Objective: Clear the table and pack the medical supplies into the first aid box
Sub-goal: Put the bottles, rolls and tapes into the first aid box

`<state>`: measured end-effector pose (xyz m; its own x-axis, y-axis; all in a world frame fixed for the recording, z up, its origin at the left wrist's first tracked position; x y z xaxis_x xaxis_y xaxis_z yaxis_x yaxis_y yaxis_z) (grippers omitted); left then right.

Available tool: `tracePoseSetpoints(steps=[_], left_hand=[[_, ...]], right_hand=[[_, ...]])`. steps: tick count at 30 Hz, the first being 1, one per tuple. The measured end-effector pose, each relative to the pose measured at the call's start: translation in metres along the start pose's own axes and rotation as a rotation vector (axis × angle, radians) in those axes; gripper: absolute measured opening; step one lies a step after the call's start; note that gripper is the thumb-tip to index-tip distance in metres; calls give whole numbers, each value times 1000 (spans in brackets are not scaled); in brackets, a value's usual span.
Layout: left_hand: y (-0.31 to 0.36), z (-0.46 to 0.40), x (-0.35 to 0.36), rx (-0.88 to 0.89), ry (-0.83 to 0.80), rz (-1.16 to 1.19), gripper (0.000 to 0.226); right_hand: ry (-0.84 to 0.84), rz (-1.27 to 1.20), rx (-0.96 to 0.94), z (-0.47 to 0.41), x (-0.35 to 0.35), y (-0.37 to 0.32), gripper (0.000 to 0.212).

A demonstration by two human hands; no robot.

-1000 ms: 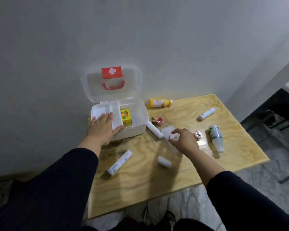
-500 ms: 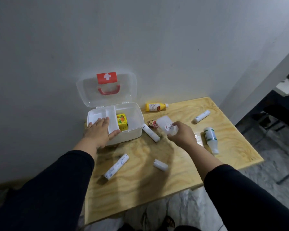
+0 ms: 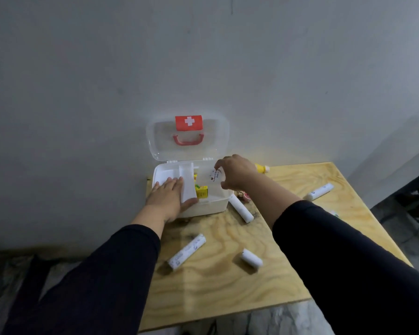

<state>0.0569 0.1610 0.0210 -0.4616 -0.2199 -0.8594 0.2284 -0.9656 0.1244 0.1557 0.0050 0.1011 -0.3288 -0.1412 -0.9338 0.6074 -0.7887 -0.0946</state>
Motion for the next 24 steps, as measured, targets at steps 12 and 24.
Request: tracePoseSetpoints(steps=[12, 24], left_hand=[[-2, 6, -1, -17, 15, 54, 89], [-3, 9, -4, -22, -3, 73, 86]], right_hand=[[-116, -155, -117, -60, 36, -27, 49], [32, -376, -107, -59, 41, -36, 28]])
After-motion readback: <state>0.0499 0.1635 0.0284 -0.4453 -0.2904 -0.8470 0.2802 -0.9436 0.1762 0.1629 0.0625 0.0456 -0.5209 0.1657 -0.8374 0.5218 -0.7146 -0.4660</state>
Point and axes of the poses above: each hand's wrist, its own z-axis away from the middle knuckle, its own x-axis out of the palm, y = z × x, the point moved 4 cm from there along -z, towards the middle knuckle, and after that the axes turned 12 degrees about -y, right-handed, at the moved point
